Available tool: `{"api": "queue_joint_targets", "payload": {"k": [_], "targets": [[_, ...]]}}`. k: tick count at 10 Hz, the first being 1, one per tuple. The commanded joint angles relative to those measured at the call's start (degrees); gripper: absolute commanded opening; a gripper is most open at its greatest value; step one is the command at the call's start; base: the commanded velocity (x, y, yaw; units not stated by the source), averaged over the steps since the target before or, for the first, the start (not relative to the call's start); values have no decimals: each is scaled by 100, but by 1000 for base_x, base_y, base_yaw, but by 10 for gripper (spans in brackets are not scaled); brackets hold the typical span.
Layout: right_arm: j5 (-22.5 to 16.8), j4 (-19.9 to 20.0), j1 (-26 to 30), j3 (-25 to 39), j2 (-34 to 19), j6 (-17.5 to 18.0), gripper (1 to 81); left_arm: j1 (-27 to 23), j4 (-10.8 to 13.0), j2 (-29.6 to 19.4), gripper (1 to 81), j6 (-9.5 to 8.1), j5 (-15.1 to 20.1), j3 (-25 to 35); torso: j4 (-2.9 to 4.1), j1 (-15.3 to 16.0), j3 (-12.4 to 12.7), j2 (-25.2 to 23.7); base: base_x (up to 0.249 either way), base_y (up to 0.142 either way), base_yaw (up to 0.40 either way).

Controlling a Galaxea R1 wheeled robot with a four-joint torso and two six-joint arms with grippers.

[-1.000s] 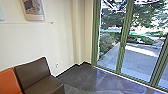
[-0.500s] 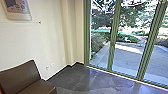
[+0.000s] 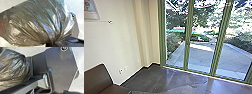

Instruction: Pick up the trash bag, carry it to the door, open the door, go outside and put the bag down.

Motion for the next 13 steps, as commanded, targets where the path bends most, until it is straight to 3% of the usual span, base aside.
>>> {"api": "queue_joint_targets", "payload": {"k": [1, 13], "targets": [[-290, -47, 262, 28, 60, -16, 811, -343, 28, 5, 10, 25, 345, -10, 0, 0, 0, 0, 0, 0, -248], [-238, -65, 244, 20, 60, -16, 811, -343, 28, 23, 10, 24, 345, -10, 0, -2, 0, 0, 0, 0, -271]]}}
